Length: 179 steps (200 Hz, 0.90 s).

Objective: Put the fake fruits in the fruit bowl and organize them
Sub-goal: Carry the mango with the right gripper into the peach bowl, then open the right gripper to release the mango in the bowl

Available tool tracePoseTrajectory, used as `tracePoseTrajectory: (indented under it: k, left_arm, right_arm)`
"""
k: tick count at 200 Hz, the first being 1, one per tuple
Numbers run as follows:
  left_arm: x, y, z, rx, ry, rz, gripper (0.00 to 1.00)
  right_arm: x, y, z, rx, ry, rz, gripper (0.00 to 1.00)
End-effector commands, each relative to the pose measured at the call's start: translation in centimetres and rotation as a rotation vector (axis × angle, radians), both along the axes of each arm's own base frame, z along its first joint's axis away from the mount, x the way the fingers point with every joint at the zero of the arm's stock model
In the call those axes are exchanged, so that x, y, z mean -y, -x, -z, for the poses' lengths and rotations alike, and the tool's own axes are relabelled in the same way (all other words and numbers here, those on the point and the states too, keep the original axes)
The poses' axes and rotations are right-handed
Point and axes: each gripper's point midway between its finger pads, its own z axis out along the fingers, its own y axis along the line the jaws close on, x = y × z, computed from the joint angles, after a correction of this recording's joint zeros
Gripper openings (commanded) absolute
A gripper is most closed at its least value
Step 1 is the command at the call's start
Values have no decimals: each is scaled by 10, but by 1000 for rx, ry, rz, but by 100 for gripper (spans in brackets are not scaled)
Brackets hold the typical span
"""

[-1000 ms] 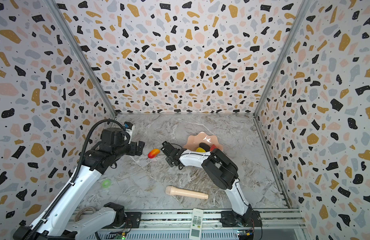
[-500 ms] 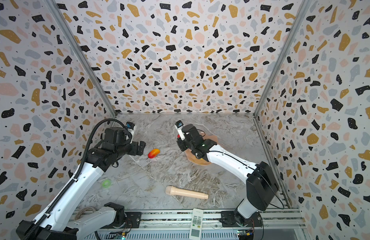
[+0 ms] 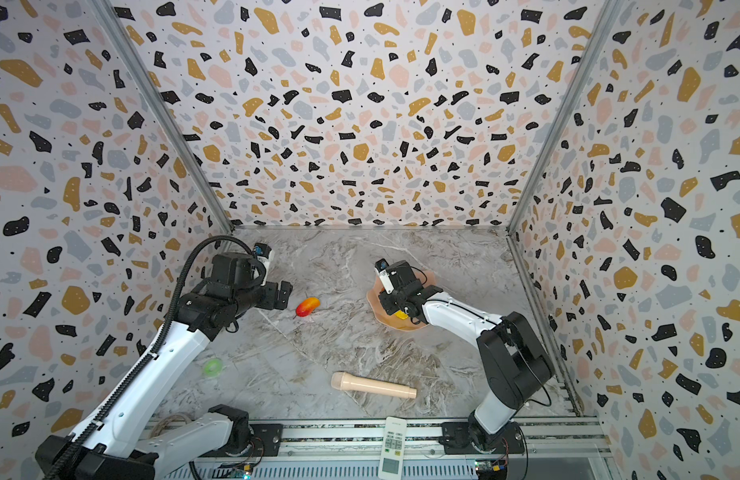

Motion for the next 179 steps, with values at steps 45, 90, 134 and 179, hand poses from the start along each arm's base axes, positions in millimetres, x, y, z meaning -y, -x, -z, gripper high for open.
tracePoseTrajectory:
  k: [45,90,134,179]
  left_arm:
    - [5,-4,-17,65,24,18,100]
    - [3,-2,-19,72,24,16,100]
    - [4,0,-20,72,26,18,100]
    - [4,1,-22,80,29,27,100]
  right_arm:
    - [-16,-52,-24,21,-220,263,26]
    - [-10,-64,-15,26,-277,366,28]
    - [-3,-65,-5,43,-293,414,39]
    - [-2,-65,10,31,-268,415,42]
